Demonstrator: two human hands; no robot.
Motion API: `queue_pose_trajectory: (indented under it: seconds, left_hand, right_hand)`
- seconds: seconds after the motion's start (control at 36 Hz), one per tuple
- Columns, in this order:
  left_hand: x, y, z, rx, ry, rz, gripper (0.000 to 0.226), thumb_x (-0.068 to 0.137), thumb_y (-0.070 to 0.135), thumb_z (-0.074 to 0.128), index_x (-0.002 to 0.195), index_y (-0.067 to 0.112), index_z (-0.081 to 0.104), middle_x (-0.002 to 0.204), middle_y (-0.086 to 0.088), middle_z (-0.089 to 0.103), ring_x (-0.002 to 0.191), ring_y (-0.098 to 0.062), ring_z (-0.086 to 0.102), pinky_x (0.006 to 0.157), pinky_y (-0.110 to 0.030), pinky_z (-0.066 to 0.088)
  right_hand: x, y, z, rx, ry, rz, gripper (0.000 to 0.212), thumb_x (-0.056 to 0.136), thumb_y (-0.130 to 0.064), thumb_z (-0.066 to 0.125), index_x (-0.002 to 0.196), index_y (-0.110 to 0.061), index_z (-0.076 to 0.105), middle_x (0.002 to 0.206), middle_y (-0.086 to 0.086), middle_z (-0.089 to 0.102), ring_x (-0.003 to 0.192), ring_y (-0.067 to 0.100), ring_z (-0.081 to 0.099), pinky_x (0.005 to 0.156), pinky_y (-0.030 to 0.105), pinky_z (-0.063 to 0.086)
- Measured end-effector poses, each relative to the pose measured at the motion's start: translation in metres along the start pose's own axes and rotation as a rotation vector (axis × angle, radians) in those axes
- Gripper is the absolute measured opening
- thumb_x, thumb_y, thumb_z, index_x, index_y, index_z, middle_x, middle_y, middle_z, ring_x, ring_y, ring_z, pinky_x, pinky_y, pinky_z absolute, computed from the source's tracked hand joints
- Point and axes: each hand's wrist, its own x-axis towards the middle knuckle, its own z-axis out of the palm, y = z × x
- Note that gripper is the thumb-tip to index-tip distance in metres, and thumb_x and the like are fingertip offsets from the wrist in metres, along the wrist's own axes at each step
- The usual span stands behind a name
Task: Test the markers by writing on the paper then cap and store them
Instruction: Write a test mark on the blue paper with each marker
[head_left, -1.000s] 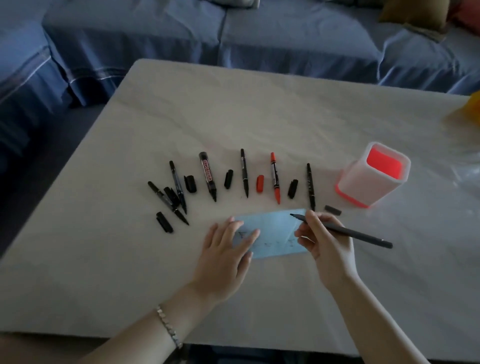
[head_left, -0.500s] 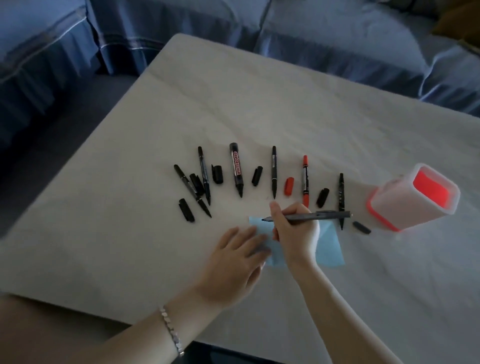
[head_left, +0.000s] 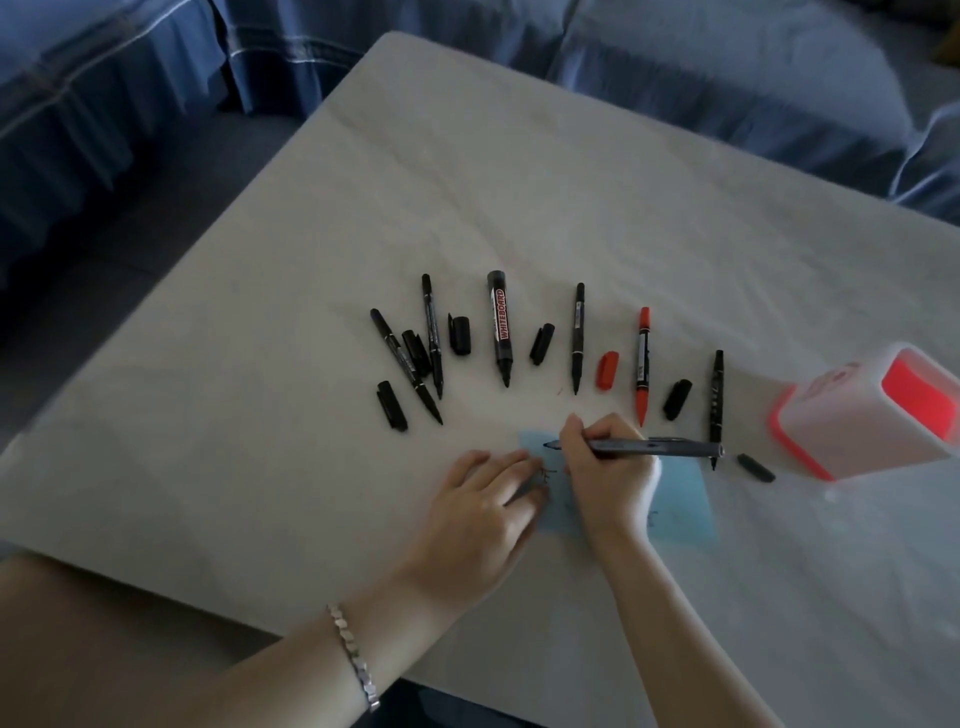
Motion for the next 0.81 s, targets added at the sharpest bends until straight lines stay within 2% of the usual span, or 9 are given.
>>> queue_pose_trajectory:
  seconds: [0.08, 0.17, 0.33, 0.47, 0.58, 0.81]
  left_hand:
    - [-0.0002, 0.0003, -0.0001, 0.008, 0.001, -0.003, 0.024, 0.086, 0.023, 0.052, 0.089, 0.017, 0.075, 0.105, -0.002, 0.072, 0.102, -0.018, 0.066, 0.091, -0.032, 0.038]
    - [-0.0006, 0.0011, -0.0011, 0.019, -0.003, -0.007, 0.025, 0.087, 0.023, 0.051, 0.090, 0.017, 0.075, 0.105, -0.001, 0.072, 0.103, -0.017, 0.066, 0.092, -0.032, 0.038]
    - [0.0001, 0.0017, -0.0012, 0.022, 0.004, -0.009, 0.026, 0.086, 0.024, 0.050, 0.090, 0.017, 0.075, 0.105, -0.001, 0.072, 0.102, -0.017, 0.066, 0.091, -0.032, 0.038]
    - [0.0002, 0.0014, 0.0003, 0.026, 0.021, -0.002, 0.025, 0.086, 0.023, 0.051, 0.090, 0.017, 0.075, 0.104, -0.001, 0.072, 0.102, -0.018, 0.066, 0.090, -0.033, 0.039]
    - [0.0009, 0.0021, -0.0003, 0.029, 0.036, 0.002, 0.024, 0.085, 0.022, 0.051, 0.089, 0.016, 0.075, 0.102, -0.001, 0.072, 0.100, -0.018, 0.067, 0.090, -0.033, 0.039]
    - [0.0009, 0.0019, -0.0004, 0.031, 0.028, 0.001, 0.024, 0.084, 0.022, 0.052, 0.089, 0.017, 0.075, 0.102, 0.000, 0.072, 0.101, -0.017, 0.067, 0.089, -0.033, 0.039]
  right_hand:
    - [0.0003, 0.0011, 0.0005, 0.005, -0.004, 0.003, 0.034, 0.079, -0.013, 0.067, 0.053, 0.001, 0.051, 0.046, 0.010, 0.053, 0.044, 0.012, 0.044, 0.046, 0.030, 0.039]
    - [0.0004, 0.0027, 0.0007, -0.003, -0.002, -0.013, 0.034, 0.078, -0.012, 0.068, 0.053, 0.002, 0.050, 0.043, 0.000, 0.047, 0.048, 0.010, 0.045, 0.044, 0.019, 0.034]
    - [-0.0003, 0.0049, 0.0023, -0.025, 0.038, -0.047, 0.034, 0.078, -0.009, 0.067, 0.050, -0.005, 0.046, 0.041, -0.004, 0.041, 0.044, 0.005, 0.043, 0.043, 0.012, 0.030]
    - [0.0007, 0.0067, 0.0022, -0.025, 0.055, -0.039, 0.035, 0.077, -0.009, 0.067, 0.049, -0.007, 0.045, 0.041, -0.001, 0.040, 0.046, 0.010, 0.041, 0.043, 0.014, 0.029]
    - [0.0008, 0.0064, 0.0026, -0.007, 0.037, -0.045, 0.041, 0.077, -0.008, 0.066, 0.047, -0.016, 0.039, 0.040, -0.005, 0.037, 0.043, 0.006, 0.040, 0.042, 0.013, 0.028]
    - [0.0003, 0.0054, 0.0014, -0.036, 0.027, -0.027, 0.032, 0.074, -0.005, 0.066, 0.049, -0.001, 0.045, 0.041, -0.001, 0.037, 0.048, 0.011, 0.040, 0.043, 0.016, 0.029]
